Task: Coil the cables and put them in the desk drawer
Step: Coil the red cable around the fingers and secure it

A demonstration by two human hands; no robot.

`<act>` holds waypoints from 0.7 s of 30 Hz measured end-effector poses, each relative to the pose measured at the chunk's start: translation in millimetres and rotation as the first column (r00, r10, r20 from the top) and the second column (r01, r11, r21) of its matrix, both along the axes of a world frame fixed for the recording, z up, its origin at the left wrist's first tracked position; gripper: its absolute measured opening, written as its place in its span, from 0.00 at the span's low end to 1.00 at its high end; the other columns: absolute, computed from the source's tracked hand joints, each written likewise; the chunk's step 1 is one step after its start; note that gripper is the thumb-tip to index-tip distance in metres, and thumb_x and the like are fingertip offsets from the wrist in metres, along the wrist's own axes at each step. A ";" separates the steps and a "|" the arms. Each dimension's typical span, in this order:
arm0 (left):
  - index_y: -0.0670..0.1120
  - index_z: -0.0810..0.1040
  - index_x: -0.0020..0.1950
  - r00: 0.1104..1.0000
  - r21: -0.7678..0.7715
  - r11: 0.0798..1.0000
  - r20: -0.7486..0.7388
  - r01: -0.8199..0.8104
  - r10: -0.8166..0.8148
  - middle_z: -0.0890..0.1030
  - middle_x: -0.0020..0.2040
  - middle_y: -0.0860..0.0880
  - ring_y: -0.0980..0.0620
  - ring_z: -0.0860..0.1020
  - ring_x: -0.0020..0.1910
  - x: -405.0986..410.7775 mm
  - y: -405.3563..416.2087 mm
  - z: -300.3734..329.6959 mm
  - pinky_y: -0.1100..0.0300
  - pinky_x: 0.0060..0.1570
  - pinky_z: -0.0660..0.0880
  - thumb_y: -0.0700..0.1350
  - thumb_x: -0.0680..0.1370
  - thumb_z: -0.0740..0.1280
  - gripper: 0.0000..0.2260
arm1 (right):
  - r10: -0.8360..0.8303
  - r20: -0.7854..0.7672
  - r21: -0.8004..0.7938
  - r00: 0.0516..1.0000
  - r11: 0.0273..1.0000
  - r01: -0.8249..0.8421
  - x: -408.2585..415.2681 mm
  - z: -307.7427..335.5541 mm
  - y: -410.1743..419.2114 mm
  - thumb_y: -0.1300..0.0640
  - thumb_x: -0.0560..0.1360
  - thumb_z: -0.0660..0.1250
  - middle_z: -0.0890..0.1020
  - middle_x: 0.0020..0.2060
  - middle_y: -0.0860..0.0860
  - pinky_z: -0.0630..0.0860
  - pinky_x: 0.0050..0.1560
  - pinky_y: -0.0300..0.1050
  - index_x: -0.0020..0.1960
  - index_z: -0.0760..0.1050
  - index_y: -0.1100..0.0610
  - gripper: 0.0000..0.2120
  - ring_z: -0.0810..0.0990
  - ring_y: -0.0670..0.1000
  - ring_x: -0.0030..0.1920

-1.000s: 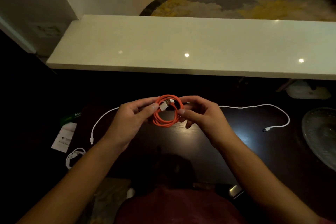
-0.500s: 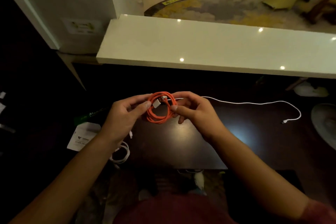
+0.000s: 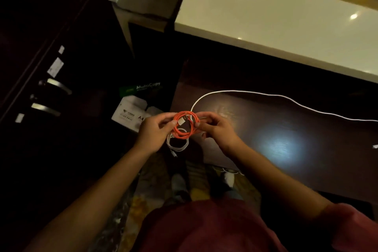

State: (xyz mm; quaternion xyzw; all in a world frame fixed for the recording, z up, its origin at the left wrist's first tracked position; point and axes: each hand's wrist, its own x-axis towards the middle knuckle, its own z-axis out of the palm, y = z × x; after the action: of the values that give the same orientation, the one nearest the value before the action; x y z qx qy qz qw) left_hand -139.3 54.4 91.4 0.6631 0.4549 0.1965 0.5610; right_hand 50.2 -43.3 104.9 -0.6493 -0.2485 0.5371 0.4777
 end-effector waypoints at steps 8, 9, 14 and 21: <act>0.44 0.83 0.59 0.990 -0.079 0.996 -0.132 0.034 -0.045 0.84 0.48 0.49 0.53 0.82 0.46 -9.7 3.1 -53.6 0.53 0.50 0.80 0.37 0.79 0.70 0.10 | 0.095 0.105 -0.182 0.990 0.980 -0.074 -10.8 -53.2 9.3 0.66 0.77 0.71 0.83 0.45 0.58 0.78 0.37 0.44 0.58 0.80 0.60 0.11 0.82 0.52 0.42; 0.44 0.83 0.60 0.988 -0.083 0.996 -0.147 0.034 -0.046 0.83 0.48 0.49 0.53 0.81 0.47 -9.6 2.4 -58.5 0.56 0.50 0.80 0.37 0.79 0.71 0.10 | 0.105 0.120 -0.198 0.987 0.977 -0.080 -10.5 -57.5 9.3 0.67 0.76 0.71 0.83 0.45 0.57 0.78 0.37 0.44 0.57 0.80 0.59 0.11 0.83 0.52 0.42; 0.42 0.83 0.61 0.971 -0.013 0.998 -0.234 0.056 -0.058 0.84 0.56 0.44 0.48 0.82 0.52 -10.7 -2.0 -74.7 0.62 0.50 0.77 0.37 0.78 0.71 0.11 | 0.167 0.146 -0.267 0.975 0.956 -0.124 -8.7 -72.2 9.6 0.67 0.77 0.70 0.84 0.43 0.52 0.82 0.37 0.41 0.56 0.79 0.57 0.10 0.84 0.48 0.40; 0.41 0.84 0.59 0.951 0.019 0.997 -0.302 0.079 -0.070 0.84 0.54 0.43 0.50 0.81 0.47 -2.0 2.8 -77.7 0.69 0.45 0.73 0.37 0.78 0.72 0.10 | 0.220 0.184 -0.337 0.958 0.930 -0.149 -1.9 -81.1 10.8 0.64 0.76 0.72 0.86 0.49 0.58 0.83 0.43 0.47 0.58 0.80 0.57 0.11 0.86 0.59 0.49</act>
State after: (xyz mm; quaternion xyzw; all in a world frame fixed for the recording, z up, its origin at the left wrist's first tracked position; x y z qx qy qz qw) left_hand -141.3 57.3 13.7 0.7107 0.5066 0.0788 0.4817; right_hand 48.2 -32.6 23.7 -0.7467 -0.2693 0.5383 0.2831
